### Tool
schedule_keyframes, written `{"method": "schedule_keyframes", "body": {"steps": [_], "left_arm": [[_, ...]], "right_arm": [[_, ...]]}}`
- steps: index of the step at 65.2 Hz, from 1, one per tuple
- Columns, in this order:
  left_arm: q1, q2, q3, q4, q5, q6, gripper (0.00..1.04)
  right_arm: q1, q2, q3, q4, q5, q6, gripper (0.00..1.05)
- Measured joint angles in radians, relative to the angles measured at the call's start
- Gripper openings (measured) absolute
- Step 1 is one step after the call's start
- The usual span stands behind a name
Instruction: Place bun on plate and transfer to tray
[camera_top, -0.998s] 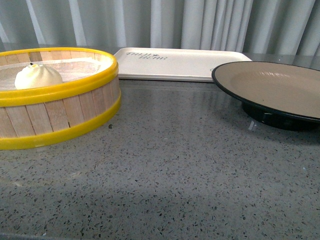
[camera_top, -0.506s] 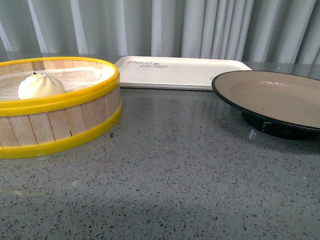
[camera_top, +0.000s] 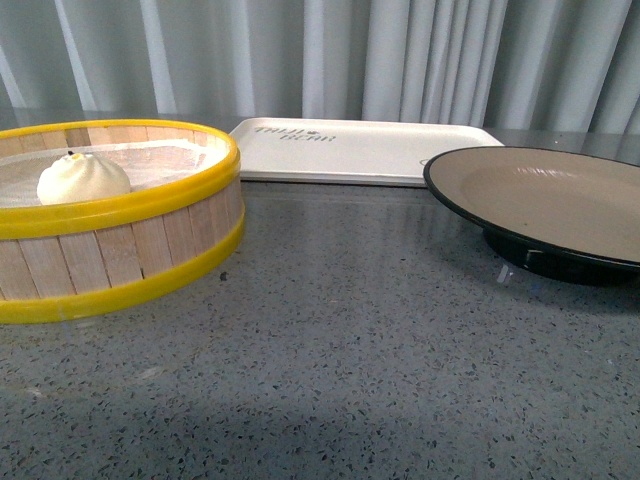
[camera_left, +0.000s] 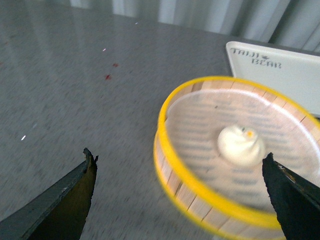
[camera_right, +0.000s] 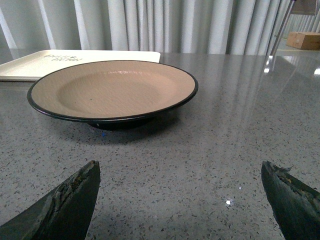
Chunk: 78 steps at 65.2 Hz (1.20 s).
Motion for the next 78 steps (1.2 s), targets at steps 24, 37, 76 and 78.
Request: {"method": "schedule_keyframes", "body": {"steps": [24, 37, 76, 78], "left_arm": [[-0.260, 0.572, 0.503, -0.082, -0.106, 0.097, 0.98], [-0.235, 0.596, 0.526, -0.167, -0.105, 0.127, 0.98], [-0.266, 0.525, 0.425, -0.246, -0.070, 0.146, 0.98], [-0.274, 0.529, 0.425, -0.242, -0.078, 0.149, 0.98]], "right_arm": [[0.000, 0.000, 0.000, 0.000, 0.000, 0.000, 0.96], [0.000, 0.000, 0.000, 0.000, 0.000, 0.000, 0.96], [0.000, 0.000, 0.000, 0.000, 0.000, 0.000, 0.96], [0.000, 0.000, 0.000, 0.000, 0.000, 0.000, 0.96]]}}
